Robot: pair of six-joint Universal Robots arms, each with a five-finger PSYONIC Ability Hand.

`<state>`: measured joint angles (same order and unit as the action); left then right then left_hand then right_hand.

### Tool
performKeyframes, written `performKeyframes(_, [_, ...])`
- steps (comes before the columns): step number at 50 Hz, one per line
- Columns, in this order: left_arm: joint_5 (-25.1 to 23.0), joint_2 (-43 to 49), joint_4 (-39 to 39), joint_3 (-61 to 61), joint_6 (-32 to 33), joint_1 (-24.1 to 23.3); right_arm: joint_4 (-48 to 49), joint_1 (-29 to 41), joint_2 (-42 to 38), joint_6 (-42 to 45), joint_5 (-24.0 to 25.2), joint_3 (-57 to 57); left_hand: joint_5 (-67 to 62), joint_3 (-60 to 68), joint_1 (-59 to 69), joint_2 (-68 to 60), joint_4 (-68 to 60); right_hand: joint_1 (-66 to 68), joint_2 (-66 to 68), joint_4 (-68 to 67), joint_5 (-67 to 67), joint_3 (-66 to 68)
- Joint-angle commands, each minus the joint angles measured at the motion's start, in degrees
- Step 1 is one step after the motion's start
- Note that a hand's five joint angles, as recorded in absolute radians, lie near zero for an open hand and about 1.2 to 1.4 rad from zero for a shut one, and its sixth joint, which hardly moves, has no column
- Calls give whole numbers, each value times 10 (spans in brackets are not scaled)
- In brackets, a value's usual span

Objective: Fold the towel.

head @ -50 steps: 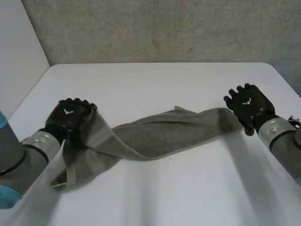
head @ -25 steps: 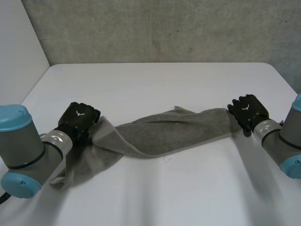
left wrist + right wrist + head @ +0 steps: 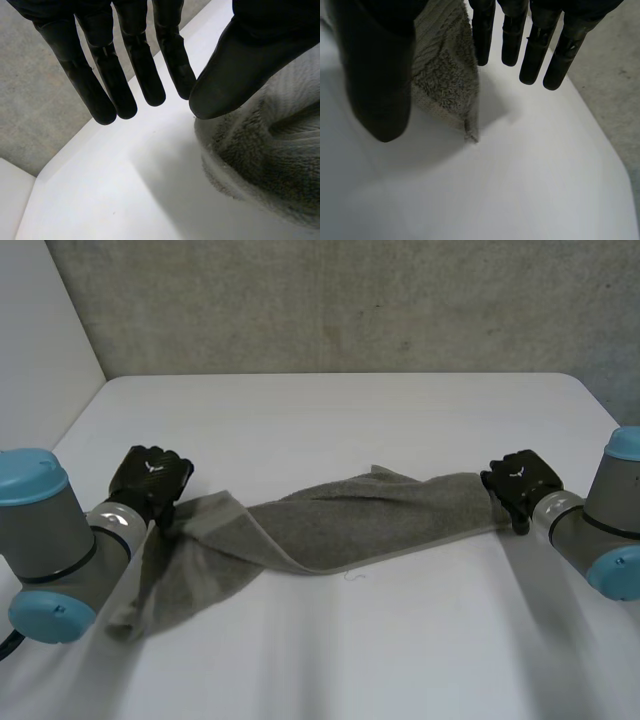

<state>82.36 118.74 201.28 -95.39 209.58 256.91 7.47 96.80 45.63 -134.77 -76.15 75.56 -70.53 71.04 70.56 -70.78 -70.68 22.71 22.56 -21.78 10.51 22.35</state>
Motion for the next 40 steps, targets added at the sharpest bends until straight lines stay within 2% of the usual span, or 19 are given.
performKeyframes(1, [3, 1, 0, -1, -3, 0, -10, 0, 0, -6, 6, 0, 167, -72, -67, 69, 68, 62, 63, -71, 84, 65])
performKeyframes(2, [3, 0, 0, -1, -4, 0, -8, 0, 0, -13, 7, -3, 163, -68, -64, 66, 65, 129, 130, -138, 151, 132])
performKeyframes(3, [3, 0, 0, -2, -4, 0, -8, 0, 0, -13, 7, -3, 163, -68, -63, 66, 65, 129, 131, -139, 151, 133])
performKeyframes(6, [4, -5, -1, -4, -4, -1, 2, -2, 0, -50, 5, -16, 99, -4, 0, 2, 1, 255, 257, -265, 277, 259])
performKeyframes(9, [4, -10, -1, -8, -4, -1, 4, -4, 1, -72, 2, -25, 41, 54, 59, -57, -58, 267, 269, -277, 289, 271])
performKeyframes(12, [1, -11, -3, -10, -6, -2, 2, -4, 2, -78, 1, -30, 61, 34, 39, -37, -38, 261, 262, -270, 283, 264])
performKeyframes(13, [0, -9, -2, -11, -4, -2, 0, -5, 2, -81, 0, -34, 134, -39, -34, 36, 35, 257, 259, -267, 279, 261])
performKeyframes(14, [0, -9, -2, -11, -4, -2, -1, -5, 2, -81, 0, -34, 135, -40, -35, 37, 36, 257, 259, -267, 279, 261])
performKeyframes(15, [0, -8, -2, -12, -4, -2, -1, -5, 2, -81, 0, -34, 284, -190, -185, 187, 186, 257, 259, -267, 279, 261])
performKeyframes(16, [0, -6, -2, -13, -3, -2, -2, -5, 2, -81, 0, -34, 499, -404, -399, 402, 401, 256, 257, -265, 278, 259])
performKeyframes(17, [0, -6, -2, -13, -3, -2, -2, -5, 2, -81, 0, -34, 501, -406, -402, 404, 403, 256, 257, -265, 278, 259])
performKeyframes(18, [0, -4, -2, -12, 0, -3, -2, -5, 1, -81, 0, -34, 603, -508, -503, 505, 504, 256, 257, -265, 278, 259])
performKeyframes(19, [0, -3, -2, -11, 0, -3, -2, -4, 1, -81, 0, -32, 622, -527, -523, 525, 524, 256, 257, -265, 278, 259])
performKeyframes(40, [-10, 40, -2, 25, 0, -21, -3, 1, 9, -83, 0, -9, 617, -522, -518, 520, 519, 288, 289, -297, 310, 291])
